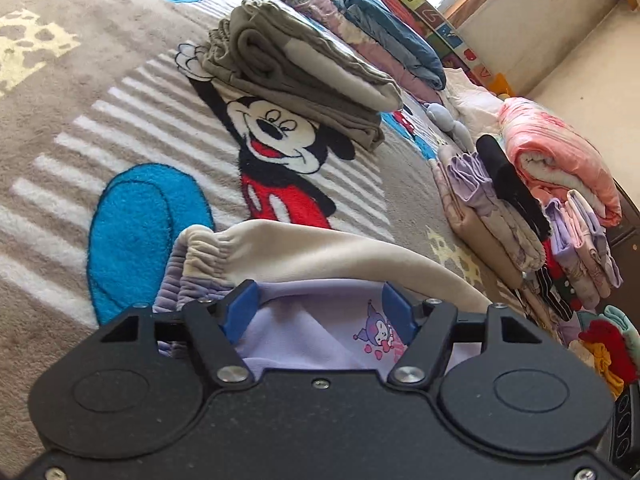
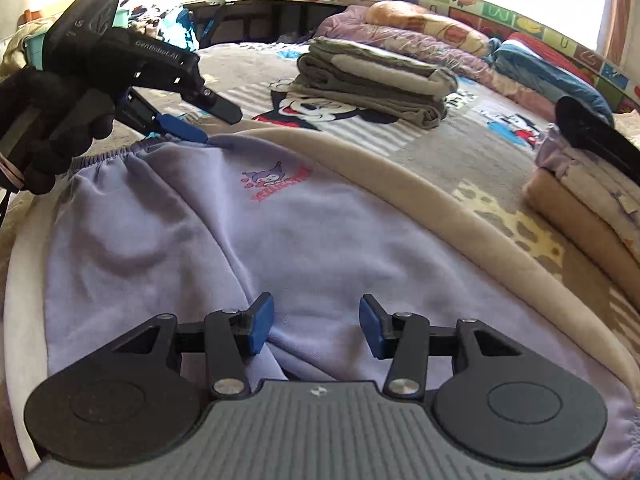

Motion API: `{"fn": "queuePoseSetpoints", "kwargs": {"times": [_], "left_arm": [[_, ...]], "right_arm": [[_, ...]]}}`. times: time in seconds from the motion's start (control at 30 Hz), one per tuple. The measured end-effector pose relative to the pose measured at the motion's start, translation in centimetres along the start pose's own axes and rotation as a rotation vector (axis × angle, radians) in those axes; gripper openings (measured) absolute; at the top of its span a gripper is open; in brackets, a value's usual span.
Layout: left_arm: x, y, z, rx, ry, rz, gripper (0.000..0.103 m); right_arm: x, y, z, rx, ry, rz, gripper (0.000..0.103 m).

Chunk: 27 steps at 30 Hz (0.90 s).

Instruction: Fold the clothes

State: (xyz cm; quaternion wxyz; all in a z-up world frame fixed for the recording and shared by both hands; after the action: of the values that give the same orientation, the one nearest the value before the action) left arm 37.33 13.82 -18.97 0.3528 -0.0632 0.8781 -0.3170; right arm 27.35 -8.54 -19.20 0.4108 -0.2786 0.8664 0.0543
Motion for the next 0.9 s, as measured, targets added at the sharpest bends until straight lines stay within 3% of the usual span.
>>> {"fn": "queuePoseSetpoints", "kwargs": {"times": [0.2,0.33,0.43,0.5,0.6,0.7,0.8,0.9], "left_arm": [[1.5,-4.2,-1.2,-0.059,-0.014,0.248,0.066],[4.3,-6.6,-2.2,-0.114,0.013,0.41,0.047],[6.9,-6.9,-1.6,-0.175,0.05,0.467,0.047],[8.5,-5.3,0.2,-0.245,0.089,0.483,0.048],[9.2,-5.1,-0.2,-0.269,0.104,0.486,0.048],[8.9,-6.9,-3.7,-0.272,-0.017,0.489,0.048],[10.6,-6.8,-6.3,-0.253,-0.052,0.447,0.05],[12.3,-6.4,-8.4,-0.287,-0.058,0.472,0.052]], "right_arm": [[1.6,0.0,-5.0,0.024,-0.05,0.034,0.049],[3.5,2.7,-7.5,-0.032,-0.075,0.031,0.049],[5.5,5.4,-8.1,-0.083,-0.048,0.041,0.05],[7.6,7.2,-7.4,-0.115,0.021,0.05,0.058],[8.4,8.4,-8.2,-0.153,0.037,0.089,0.059],[8.3,9.1,-10.2,-0.167,0.006,0.056,0.057],[8.7,9.1,-12.9,-0.156,-0.032,0.021,0.057],[9.2,8.9,-15.6,-0.141,-0.07,-0.012,0.057]]}}
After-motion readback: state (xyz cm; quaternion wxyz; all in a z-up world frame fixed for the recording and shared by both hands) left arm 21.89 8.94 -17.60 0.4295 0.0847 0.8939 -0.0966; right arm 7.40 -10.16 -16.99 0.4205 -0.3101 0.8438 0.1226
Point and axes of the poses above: each gripper's, at about its wrist camera, not at the fingertips, and z roughly the way its jaws point, y to its left, x to its underside, the point moved 10 cm from there along z, roughly the way its jaws point, and after that the axes turned 5 degrees about x, right-handed, at the moved point
